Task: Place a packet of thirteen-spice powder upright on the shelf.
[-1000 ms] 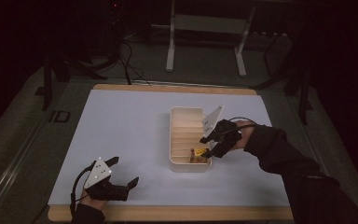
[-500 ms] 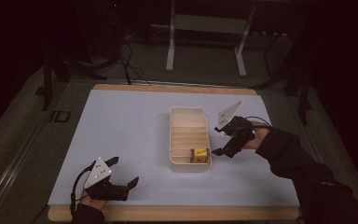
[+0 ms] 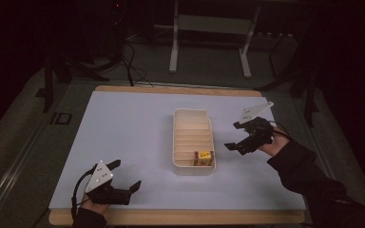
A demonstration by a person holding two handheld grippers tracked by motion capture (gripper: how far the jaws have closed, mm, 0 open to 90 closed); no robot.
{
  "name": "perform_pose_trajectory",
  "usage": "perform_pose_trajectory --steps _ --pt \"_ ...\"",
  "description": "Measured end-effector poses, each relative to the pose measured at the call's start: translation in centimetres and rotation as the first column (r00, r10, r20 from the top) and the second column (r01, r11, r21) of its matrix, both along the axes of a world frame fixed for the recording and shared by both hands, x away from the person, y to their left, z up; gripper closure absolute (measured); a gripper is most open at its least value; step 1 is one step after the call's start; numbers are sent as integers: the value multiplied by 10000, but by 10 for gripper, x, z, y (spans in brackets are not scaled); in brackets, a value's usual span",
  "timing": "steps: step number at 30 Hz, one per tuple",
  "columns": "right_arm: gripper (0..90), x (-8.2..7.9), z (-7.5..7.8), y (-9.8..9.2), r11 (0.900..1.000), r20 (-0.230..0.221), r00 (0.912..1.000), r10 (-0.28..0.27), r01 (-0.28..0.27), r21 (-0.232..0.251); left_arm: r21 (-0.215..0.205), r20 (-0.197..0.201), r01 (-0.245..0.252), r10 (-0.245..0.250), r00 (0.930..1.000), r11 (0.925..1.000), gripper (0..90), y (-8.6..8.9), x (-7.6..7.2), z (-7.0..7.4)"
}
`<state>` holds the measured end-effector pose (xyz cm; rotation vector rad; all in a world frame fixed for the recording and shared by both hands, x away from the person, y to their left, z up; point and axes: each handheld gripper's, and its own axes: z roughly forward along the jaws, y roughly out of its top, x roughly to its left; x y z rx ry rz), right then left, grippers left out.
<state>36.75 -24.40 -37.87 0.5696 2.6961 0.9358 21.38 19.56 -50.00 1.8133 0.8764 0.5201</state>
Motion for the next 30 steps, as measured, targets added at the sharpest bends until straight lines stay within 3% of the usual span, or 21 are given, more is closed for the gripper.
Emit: perform_pose_trajectory --steps 2,6,8,12,14,17,22,24,25,27,30 --pt "146 -3 -5 -10 9974 53 9978 -666 664 294 -3 -10 23 -23 10000 10000 0 0 0 0" --pt "145 -4 -11 -17 9918 98 9931 -1170 1163 534 -4 -73 1 -1 10000 10000 0 0 0 0" --pt "145 -4 -24 -27 9769 -147 9812 -1924 1929 917 -3 -63 17 -17 10000 10000 0 -1 0 0" --pt "145 -7 -37 -36 9535 -317 9627 -2686 2704 1331 -4 -64 15 -15 10000 10000 0 0 0 0" --pt "145 -10 -42 -40 9434 -137 9530 -3027 3016 1382 -15 -83 -3 3 10000 10000 0 0 0 0" --pt "145 -15 -48 -46 9286 49 9383 -3458 3415 1452 -17 -81 18 -18 10000 10000 0 -1 0 0" --pt "145 -23 -55 -56 9046 -70 9189 -3944 3896 1729 -35 -60 14 -14 10000 10000 0 0 0 0" --pt "145 -25 -56 -57 9011 -124 9173 -3981 3935 1819 -29 -59 17 -18 10000 10000 0 0 0 0" --pt "145 -31 -59 -61 8923 -191 9106 -4129 4086 1920 -27 -61 30 -30 10000 10000 0 0 0 0" --pt "145 -32 -60 -61 8923 -190 9099 -4143 4103 1883 -19 -67 42 -42 10000 10000 0 0 0 0" --pt "145 -40 -64 -65 8842 38 8987 -4386 4308 1805 -24 -89 49 -49 9999 10000 0 0 0 0"
